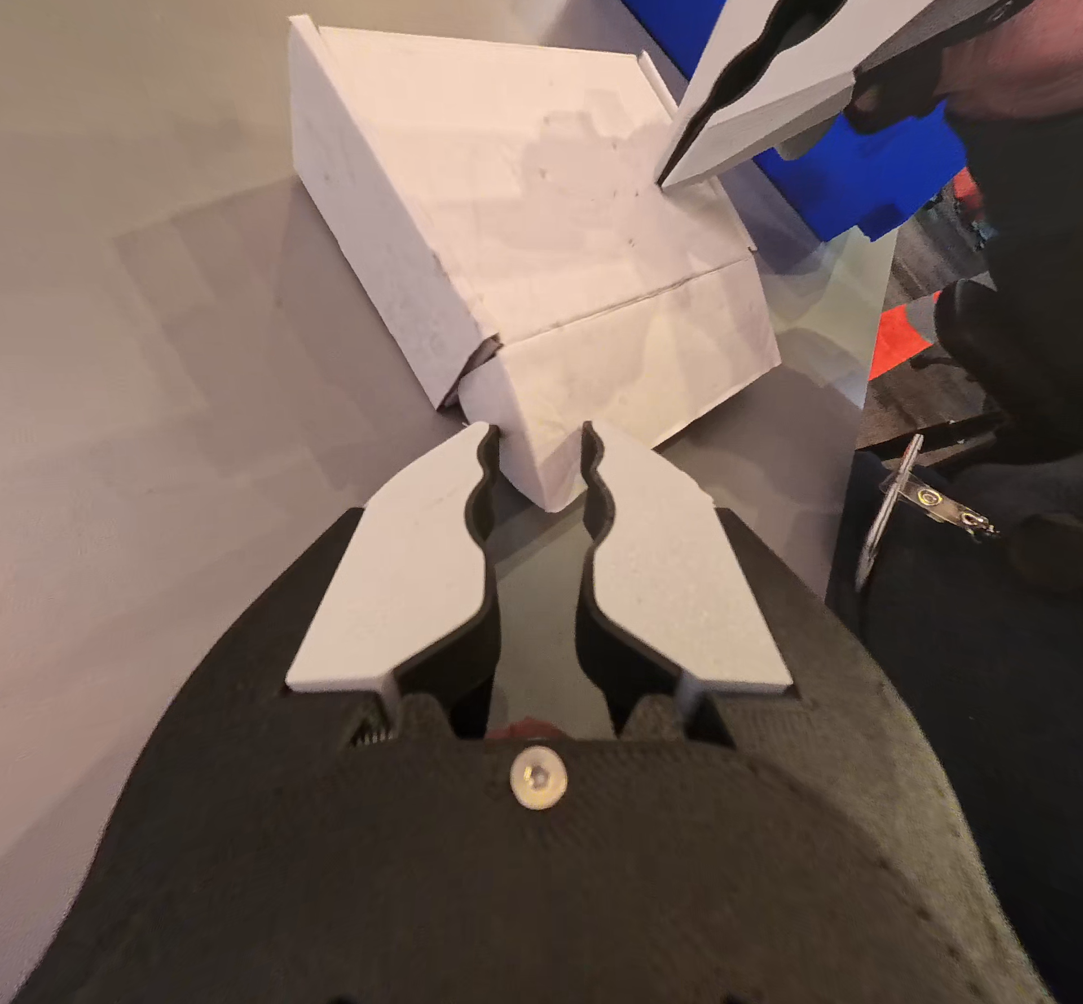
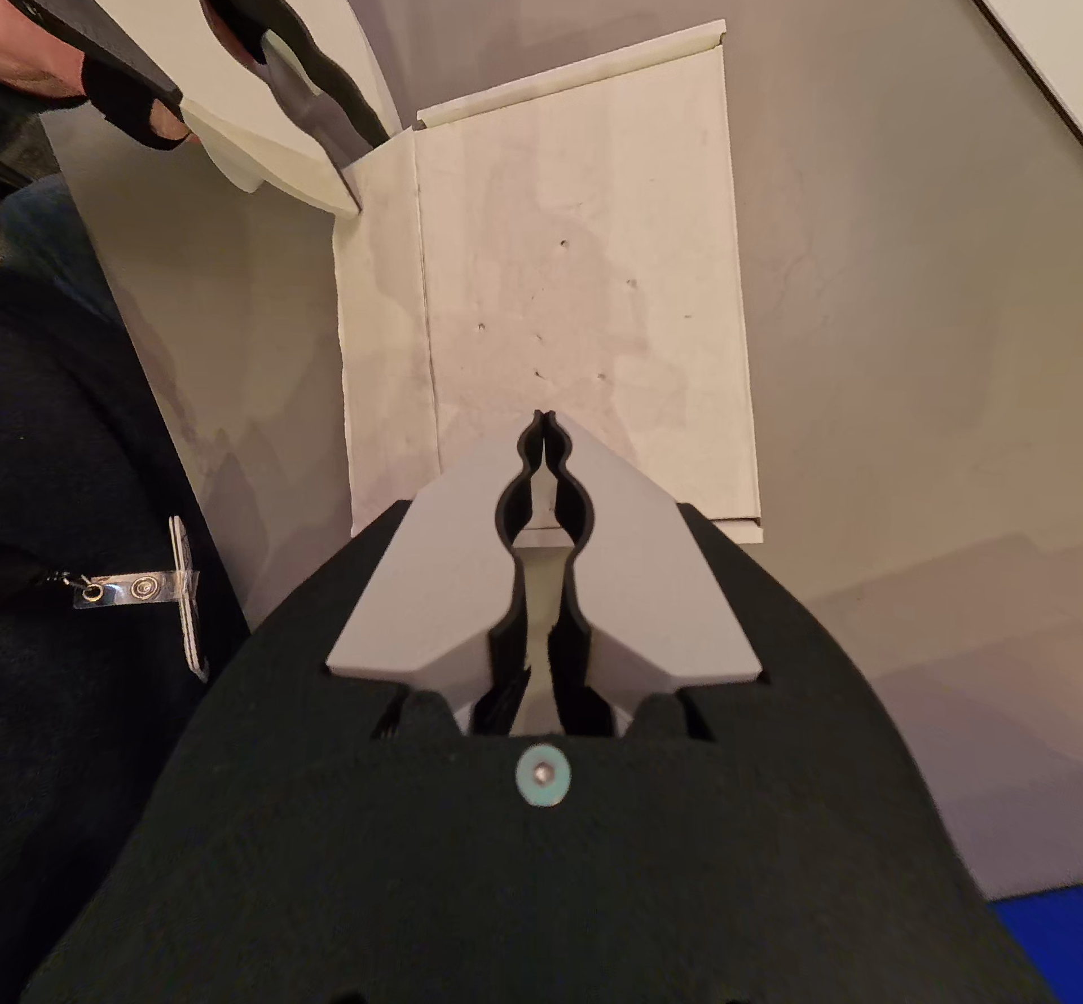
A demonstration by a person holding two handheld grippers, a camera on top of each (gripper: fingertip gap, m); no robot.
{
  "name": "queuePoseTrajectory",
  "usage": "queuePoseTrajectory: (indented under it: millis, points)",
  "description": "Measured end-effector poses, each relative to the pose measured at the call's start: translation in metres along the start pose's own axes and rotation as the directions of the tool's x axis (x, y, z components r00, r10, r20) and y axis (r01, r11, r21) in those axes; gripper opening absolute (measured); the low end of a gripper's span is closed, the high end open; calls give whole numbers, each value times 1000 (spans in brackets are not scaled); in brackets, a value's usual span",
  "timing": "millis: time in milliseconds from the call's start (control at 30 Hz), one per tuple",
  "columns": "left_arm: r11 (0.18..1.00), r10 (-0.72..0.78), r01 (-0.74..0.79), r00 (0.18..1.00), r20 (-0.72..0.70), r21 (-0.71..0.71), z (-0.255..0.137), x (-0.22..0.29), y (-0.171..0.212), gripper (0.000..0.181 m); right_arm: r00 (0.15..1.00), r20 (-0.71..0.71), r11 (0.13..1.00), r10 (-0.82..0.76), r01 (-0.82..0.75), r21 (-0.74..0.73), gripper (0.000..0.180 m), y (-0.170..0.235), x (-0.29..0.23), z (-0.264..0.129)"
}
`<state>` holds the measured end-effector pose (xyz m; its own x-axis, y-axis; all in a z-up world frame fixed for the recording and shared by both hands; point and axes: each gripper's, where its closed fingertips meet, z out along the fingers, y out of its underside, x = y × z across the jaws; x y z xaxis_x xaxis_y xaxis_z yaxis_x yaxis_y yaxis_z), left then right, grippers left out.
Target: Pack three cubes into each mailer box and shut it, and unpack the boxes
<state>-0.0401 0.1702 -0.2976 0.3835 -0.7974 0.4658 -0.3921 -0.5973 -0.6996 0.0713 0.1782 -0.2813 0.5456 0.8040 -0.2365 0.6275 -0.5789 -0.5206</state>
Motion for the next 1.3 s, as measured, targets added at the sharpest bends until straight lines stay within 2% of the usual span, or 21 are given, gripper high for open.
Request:
queuePoseTrajectory:
  millis: [100, 233, 467, 533, 600, 700, 800, 933, 1067, 1233, 1300]
  points:
    - [1000, 23, -24, 999, 32, 1, 1, -5, 0, 33, 1000, 5, 1000, 3, -3, 7, 0, 0, 0, 0]
    - [999, 49, -50, 996, 77, 2, 0, -15, -5, 55, 1000, 0, 1000, -5, 5, 7, 0, -1, 0, 0]
    - [995, 96, -96, 995, 0, -12, 9, -15, -13, 55, 999, -30, 999, 20, -19, 40, 0, 0, 4, -10]
    - [994, 102, -103, 995, -22, -24, 11, -12, -13, 55, 996, -65, 994, 54, -47, 97, 17, -2, 4, -24]
    - [993, 114, -115, 993, -25, -26, 13, -11, -14, 55, 990, -74, 987, 123, -114, 113, 44, 7, -1, -36]
    - [992, 122, -123, 992, -45, -38, 15, -9, -14, 56, 981, -68, 981, 182, -177, 79, 57, 32, -16, -38]
    - [989, 130, -135, 988, -77, -55, 17, -7, -13, 57, 976, -33, 976, 217, -218, -15, 71, 60, -29, -21]
    - [987, 139, -146, 985, -102, -64, 21, -2, -13, 57, 966, 64, 968, 251, -250, -12, 56, 64, -38, -2]
    - [986, 146, -153, 984, -104, -65, 24, -1, -13, 56, 970, 60, 972, 236, -236, -11, 42, 63, -34, 7]
    - [987, 138, -145, 985, -101, -62, 25, -1, -13, 56, 968, 57, 970, 243, -243, -3, 43, 63, -29, 6]
    - [986, 146, -152, 984, -98, -62, 26, -1, -13, 56, 964, 43, 965, 261, -261, -10, 54, 66, -25, 5]
